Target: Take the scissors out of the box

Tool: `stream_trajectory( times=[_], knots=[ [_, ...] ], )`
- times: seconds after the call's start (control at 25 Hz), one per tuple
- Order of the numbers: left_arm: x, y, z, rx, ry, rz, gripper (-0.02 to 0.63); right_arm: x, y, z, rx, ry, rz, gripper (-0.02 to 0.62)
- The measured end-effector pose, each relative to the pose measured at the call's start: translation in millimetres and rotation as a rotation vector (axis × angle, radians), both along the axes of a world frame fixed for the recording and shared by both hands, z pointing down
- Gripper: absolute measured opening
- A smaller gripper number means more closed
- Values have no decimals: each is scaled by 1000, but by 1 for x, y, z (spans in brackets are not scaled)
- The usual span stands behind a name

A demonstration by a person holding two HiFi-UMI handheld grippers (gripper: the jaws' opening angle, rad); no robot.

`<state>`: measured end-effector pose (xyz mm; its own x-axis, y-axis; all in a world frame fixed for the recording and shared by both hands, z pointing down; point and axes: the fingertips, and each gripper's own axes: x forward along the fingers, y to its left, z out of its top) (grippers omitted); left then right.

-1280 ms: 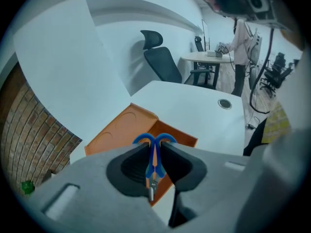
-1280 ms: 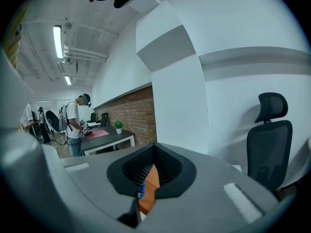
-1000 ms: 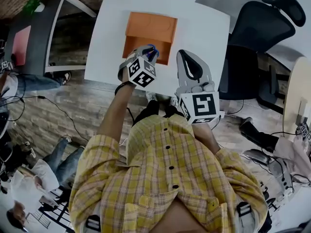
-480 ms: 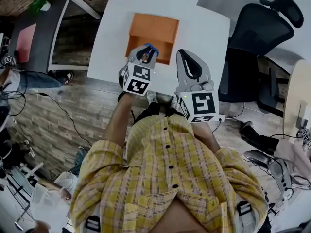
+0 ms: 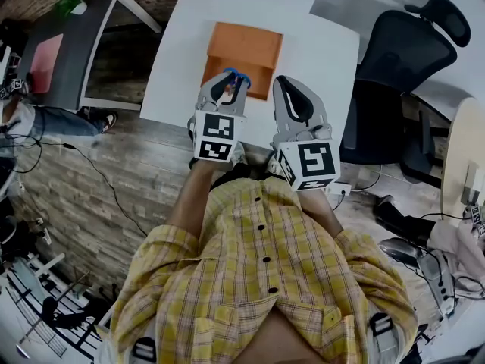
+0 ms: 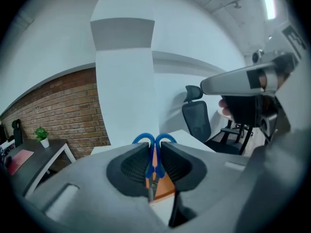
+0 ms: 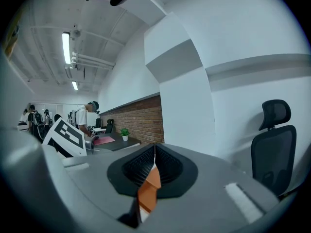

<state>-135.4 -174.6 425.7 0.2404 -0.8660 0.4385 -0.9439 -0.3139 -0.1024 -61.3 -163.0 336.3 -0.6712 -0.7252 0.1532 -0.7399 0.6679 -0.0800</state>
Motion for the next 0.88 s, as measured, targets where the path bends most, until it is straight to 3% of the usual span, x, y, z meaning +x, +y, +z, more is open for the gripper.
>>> stream_trajectory(
  times=[0.24, 0.88],
  knots=[
    [-3, 9, -27, 51, 73, -53, 78, -3, 5, -8, 20, -8, -6, -5],
    [-14, 27, -118, 299, 150, -163, 78, -3, 4, -32, 71, -59, 8, -8]
  ],
)
